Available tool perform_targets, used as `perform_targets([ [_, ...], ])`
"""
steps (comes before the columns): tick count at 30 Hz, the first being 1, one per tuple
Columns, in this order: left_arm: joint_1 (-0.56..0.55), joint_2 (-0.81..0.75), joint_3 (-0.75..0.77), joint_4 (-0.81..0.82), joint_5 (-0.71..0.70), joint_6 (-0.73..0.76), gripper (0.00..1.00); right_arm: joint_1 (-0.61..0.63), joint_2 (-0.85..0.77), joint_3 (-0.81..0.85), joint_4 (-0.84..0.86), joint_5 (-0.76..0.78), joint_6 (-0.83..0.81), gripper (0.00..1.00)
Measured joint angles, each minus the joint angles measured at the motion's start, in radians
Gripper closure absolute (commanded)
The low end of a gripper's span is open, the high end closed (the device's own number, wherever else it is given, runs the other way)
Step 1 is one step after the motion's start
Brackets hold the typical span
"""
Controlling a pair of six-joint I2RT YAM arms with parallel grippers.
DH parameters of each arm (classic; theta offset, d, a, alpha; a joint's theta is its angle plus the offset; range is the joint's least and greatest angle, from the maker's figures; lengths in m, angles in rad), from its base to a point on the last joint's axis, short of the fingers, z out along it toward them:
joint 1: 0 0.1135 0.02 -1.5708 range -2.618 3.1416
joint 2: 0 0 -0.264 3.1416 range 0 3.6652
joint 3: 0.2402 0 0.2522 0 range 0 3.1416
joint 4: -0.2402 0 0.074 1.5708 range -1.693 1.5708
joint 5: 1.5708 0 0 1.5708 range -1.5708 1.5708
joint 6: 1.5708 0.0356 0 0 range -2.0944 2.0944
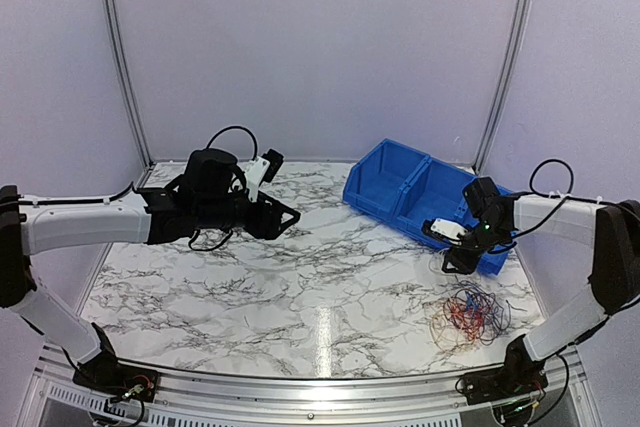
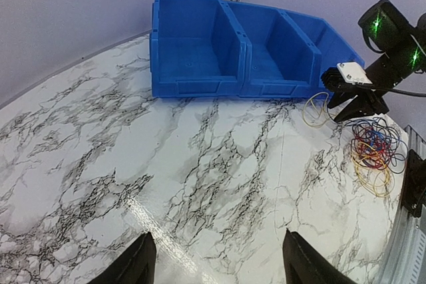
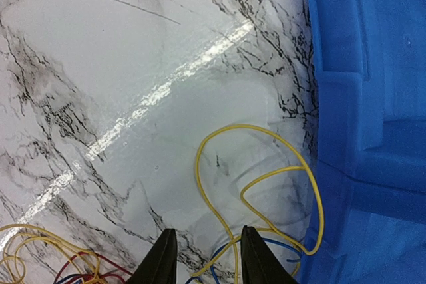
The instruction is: Untangle the cables
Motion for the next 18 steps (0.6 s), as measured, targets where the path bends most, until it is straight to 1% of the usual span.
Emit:
perform_targets([
  [3,-0.001,-0.001,0.0,-0.003,-0.001,0.005,0.32,0.0,0.014,0.0,0.008,0.005,0.014,0.6],
  [7,-0.005,-0.001,0.0,-0.004,-0.004,0.009,0.32,0.0,0.034,0.0,0.023,0.007,0.026,0.6],
  [14,-0.017,-0.001,0.0,-0.005,-0.005,0.019,0.32,0.0,0.085,0.0,0.082,0.013,0.059,0.69],
  [16,-0.02,-0.001,0.0,-0.005,-0.008,0.022,0.32,0.0,0.101,0.0,0.095,0.016,0.067,0.72],
  [18,-0.023,-0.001,0.0,-0.005,-0.009,0.026,0.32,0.0,0.114,0.0,0.105,0.017,0.075,0.79],
])
